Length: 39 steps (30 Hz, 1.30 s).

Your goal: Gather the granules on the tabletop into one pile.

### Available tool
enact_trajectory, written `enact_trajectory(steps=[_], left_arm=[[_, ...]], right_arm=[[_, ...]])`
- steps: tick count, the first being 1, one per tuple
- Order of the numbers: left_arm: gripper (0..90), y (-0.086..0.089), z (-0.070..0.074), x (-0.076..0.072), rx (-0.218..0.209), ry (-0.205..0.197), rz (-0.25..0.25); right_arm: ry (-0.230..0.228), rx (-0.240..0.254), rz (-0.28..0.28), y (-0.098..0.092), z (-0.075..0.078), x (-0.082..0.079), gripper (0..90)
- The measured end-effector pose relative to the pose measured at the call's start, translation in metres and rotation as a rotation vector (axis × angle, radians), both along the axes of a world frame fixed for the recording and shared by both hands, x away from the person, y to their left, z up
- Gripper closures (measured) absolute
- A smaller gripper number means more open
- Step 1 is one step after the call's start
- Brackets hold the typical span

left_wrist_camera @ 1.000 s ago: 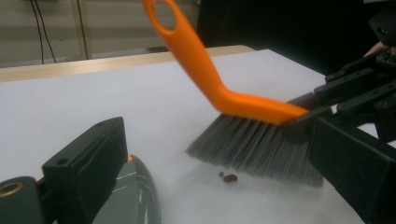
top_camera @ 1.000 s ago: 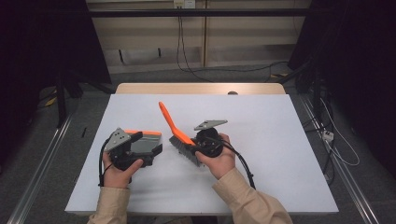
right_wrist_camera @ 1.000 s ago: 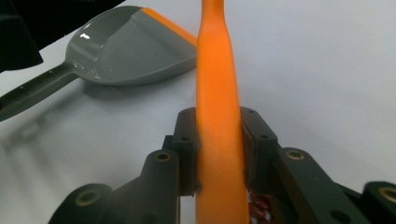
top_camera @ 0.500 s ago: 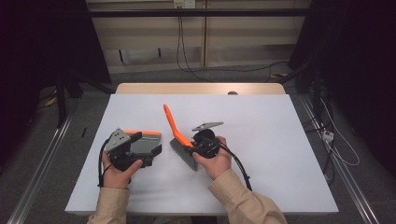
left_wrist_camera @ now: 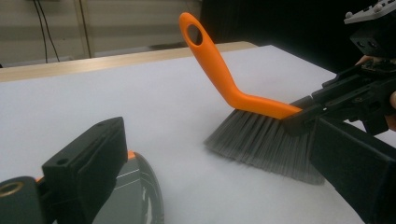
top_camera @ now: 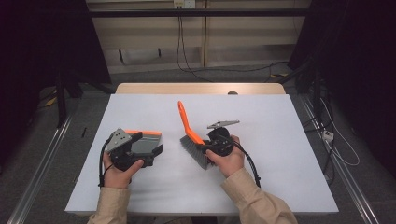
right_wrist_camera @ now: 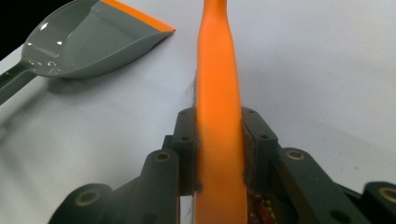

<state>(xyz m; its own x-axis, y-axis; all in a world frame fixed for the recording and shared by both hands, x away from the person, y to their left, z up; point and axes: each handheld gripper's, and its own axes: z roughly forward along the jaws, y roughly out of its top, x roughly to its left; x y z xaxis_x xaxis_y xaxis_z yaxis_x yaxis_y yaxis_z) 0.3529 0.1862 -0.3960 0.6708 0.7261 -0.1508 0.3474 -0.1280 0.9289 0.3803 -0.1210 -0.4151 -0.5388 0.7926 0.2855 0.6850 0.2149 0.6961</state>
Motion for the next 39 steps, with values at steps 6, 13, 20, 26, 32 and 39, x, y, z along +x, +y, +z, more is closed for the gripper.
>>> enact_trajectory(steps=[6, 13, 20, 26, 32, 39], left_arm=[[4.5, 0.0, 0.0, 0.0, 0.001, 0.001, -0.002], [4.6, 0.0, 0.001, -0.001, 0.004, 0.003, -0.005], [4.6, -0.002, 0.0, 0.0, 0.007, 0.01, -0.011], [4.6, -0.001, -0.002, 0.002, 0.009, 0.017, -0.009], [4.6, 0.0, -0.004, 0.003, 0.004, 0.027, -0.003], [4.5, 0.003, -0.003, 0.003, -0.002, 0.032, 0.007]], right_arm=[[0.0, 0.006, -0.003, -0.005, 0.001, 0.0, 71.3], [-0.001, 0.079, 0.05, -0.014, 0.007, -0.003, 71.3], [-0.112, 0.069, 0.139, -0.031, 0.025, 0.007, 71.3], [-0.215, -0.037, 0.244, -0.037, 0.027, 0.029, 71.3], [-0.296, -0.145, 0.354, -0.037, 0.016, 0.05, 71.3], [-0.317, -0.193, 0.467, -0.033, 0.0, 0.055, 71.3]])
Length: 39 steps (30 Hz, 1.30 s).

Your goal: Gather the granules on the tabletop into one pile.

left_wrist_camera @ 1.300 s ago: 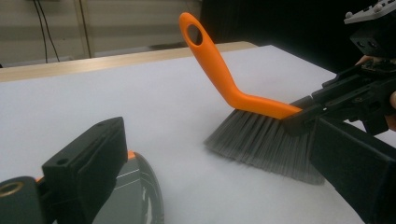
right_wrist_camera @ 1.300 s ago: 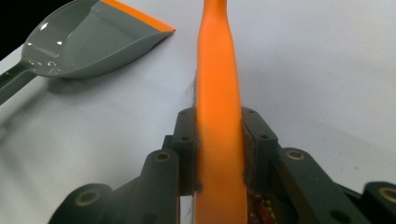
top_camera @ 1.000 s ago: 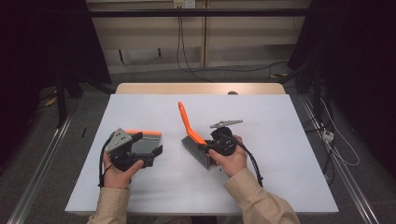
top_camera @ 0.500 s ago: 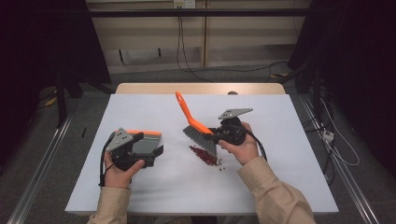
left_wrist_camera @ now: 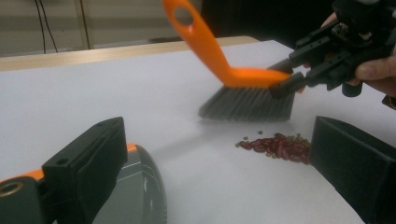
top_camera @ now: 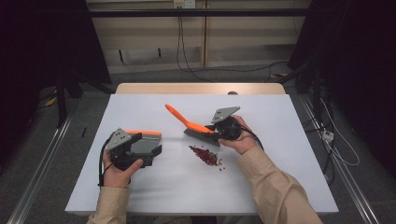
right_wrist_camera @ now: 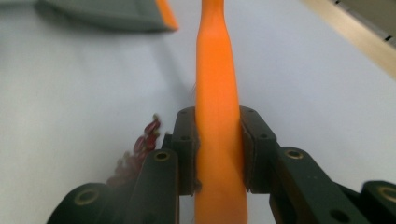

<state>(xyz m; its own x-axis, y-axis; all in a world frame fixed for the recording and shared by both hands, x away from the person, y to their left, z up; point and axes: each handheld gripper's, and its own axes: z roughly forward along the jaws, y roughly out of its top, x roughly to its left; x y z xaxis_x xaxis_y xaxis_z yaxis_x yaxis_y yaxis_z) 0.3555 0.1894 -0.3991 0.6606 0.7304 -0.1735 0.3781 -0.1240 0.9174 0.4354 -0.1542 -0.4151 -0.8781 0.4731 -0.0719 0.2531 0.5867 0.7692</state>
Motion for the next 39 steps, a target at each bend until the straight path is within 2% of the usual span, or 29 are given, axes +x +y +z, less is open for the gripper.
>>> enact_trajectory(steps=[1, 3, 9, 13, 15, 16, 18, 20, 21, 22, 25, 27, 31, 33, 34, 38, 39], left_arm=[[4.6, 0.0, 0.0, 0.0, -0.001, 0.001, 0.003], [4.6, 0.0, 0.0, -0.001, -0.004, -0.002, -0.001], [4.6, -0.001, 0.002, -0.002, -0.003, -0.003, -0.002], [4.6, -0.001, 0.003, -0.003, -0.006, -0.007, -0.004], [4.6, 0.0, 0.003, -0.003, -0.007, -0.009, -0.006], [4.6, 0.0, 0.003, -0.003, -0.004, -0.008, -0.006], [4.6, 0.0, 0.003, -0.003, -0.009, -0.008, -0.004], [4.6, 0.0, 0.004, -0.003, -0.005, -0.009, -0.006], [4.6, 0.0, 0.004, -0.002, -0.006, -0.013, -0.011], [4.6, 0.0, 0.005, -0.002, -0.01, -0.012, -0.014], [4.6, 0.002, 0.006, -0.002, -0.019, -0.014, -0.015], [4.6, 0.003, 0.006, -0.001, -0.022, -0.016, -0.017], [4.6, 0.001, 0.007, -0.003, -0.024, -0.018, -0.027], [4.6, 0.0, 0.007, -0.004, -0.023, -0.021, -0.031], [4.6, 0.0, 0.008, -0.004, -0.021, -0.024, -0.031], [4.6, 0.0, 0.01, -0.007, -0.02, -0.031, -0.029], [4.6, 0.001, 0.01, -0.008, -0.022, -0.029, -0.026]], right_arm=[[0.012, 0.01, 0.014, 0.001, -0.001, -0.001, 71.4], [0.015, -0.008, 0.022, 0.003, 0.001, -0.005, 71.4], [0.04, -0.02, 0.052, 0.004, 0.002, -0.022, 71.4], [0.052, -0.023, 0.042, 0.003, 0.004, -0.03, 71.4], [0.081, -0.005, 0.034, 0.002, 0.005, -0.033, 71.4], [0.091, -0.005, 0.017, 0.002, 0.006, -0.034, 71.4], [0.047, -0.039, -0.026, 0.002, 0.009, -0.038, 71.3], [0.036, -0.029, -0.091, -0.003, 0.013, -0.041, 71.3], [0.047, -0.004, -0.126, -0.006, 0.014, -0.042, 71.3], [0.044, 0.008, -0.168, -0.009, 0.016, -0.045, 71.3], [0.037, -0.013, -0.319, -0.019, 0.022, -0.059, 71.3], [0.046, 0.002, -0.404, -0.027, 0.024, -0.071, 71.3], [0.052, -0.005, -0.535, -0.039, 0.02, -0.093, 71.3], [0.058, -0.016, -0.58, -0.04, 0.016, -0.1, 71.3], [0.068, -0.027, -0.586, -0.038, 0.014, -0.101, 71.3], [0.089, -0.01, -0.595, -0.018, 0.009, -0.104, 71.3], [0.08, -0.013, -0.597, -0.012, 0.008, -0.105, 71.3]])
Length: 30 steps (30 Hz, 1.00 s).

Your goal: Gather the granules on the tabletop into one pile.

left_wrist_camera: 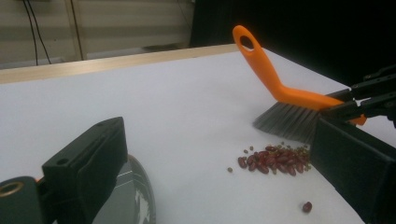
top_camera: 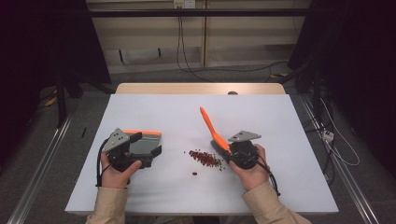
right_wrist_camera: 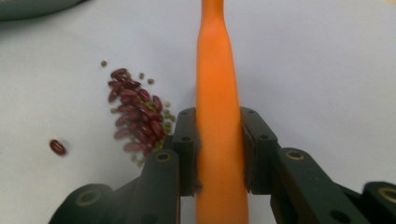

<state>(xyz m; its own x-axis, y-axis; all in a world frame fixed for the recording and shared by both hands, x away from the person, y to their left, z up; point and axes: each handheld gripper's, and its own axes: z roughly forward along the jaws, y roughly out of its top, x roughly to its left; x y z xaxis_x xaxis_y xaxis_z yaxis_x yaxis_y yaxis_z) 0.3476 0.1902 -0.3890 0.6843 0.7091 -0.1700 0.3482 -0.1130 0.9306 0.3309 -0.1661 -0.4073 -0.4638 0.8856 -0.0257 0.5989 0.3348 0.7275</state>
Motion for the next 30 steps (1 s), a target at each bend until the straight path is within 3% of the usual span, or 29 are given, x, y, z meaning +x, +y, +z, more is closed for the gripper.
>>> enact_trajectory(steps=[5, 15, 19, 23, 30], left_arm=[[4.6, 0.004, -0.001, 0.0, 0.004, 0.0, 0.006], [4.6, 0.003, -0.003, 0.002, 0.015, 0.004, 0.001], [4.6, 0.003, -0.003, 0.002, 0.017, 0.007, 0.001], [4.6, 0.005, -0.003, 0.001, 0.023, 0.01, 0.007], [4.6, 0.012, 0.0, -0.003, 0.057, 0.018, 0.019]], right_arm=[[-0.015, 0.004, 0.003, 0.019, -0.002, 0.003, 71.2], [-0.033, 0.048, -0.032, 0.028, -0.005, 0.007, 71.2], [-0.024, 0.087, -0.029, 0.029, -0.006, 0.01, 71.2], [-0.029, 0.07, -0.016, 0.03, -0.005, 0.012, 71.2], [-0.045, 0.1, -0.02, 0.014, 0.001, 0.014, 71.2]])
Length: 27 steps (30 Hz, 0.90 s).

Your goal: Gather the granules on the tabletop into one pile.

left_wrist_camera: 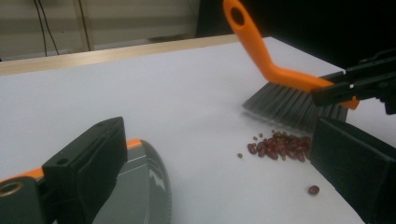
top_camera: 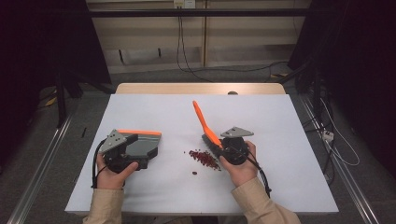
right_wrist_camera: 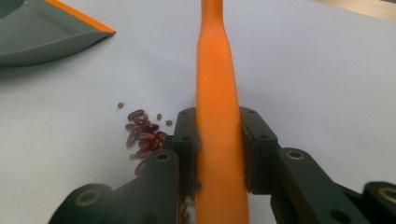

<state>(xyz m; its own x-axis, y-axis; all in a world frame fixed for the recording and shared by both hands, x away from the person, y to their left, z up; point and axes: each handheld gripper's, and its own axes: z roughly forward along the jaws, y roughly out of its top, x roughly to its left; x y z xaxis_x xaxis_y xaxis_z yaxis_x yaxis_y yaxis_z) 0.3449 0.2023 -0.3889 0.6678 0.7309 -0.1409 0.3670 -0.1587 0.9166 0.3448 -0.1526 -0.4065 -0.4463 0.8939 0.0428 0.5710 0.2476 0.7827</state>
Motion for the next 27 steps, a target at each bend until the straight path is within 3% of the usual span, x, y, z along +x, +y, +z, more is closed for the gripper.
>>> enact_trajectory(steps=[7, 19, 27], left_arm=[[4.6, 0.017, 0.0, -0.009, 0.034, 0.014, 0.039], [6.1, 0.054, -0.021, -0.028, 0.113, 0.062, 0.145], [7.1, 0.057, -0.038, -0.031, 0.173, 0.115, 0.19]], right_arm=[[-0.008, 0.022, -0.007, -0.019, 0.006, 0.0, 71.2], [-0.017, 0.048, 0.004, -0.032, 0.011, -0.003, 71.2], [-0.018, 0.055, -0.002, -0.037, 0.009, -0.002, 71.2]])
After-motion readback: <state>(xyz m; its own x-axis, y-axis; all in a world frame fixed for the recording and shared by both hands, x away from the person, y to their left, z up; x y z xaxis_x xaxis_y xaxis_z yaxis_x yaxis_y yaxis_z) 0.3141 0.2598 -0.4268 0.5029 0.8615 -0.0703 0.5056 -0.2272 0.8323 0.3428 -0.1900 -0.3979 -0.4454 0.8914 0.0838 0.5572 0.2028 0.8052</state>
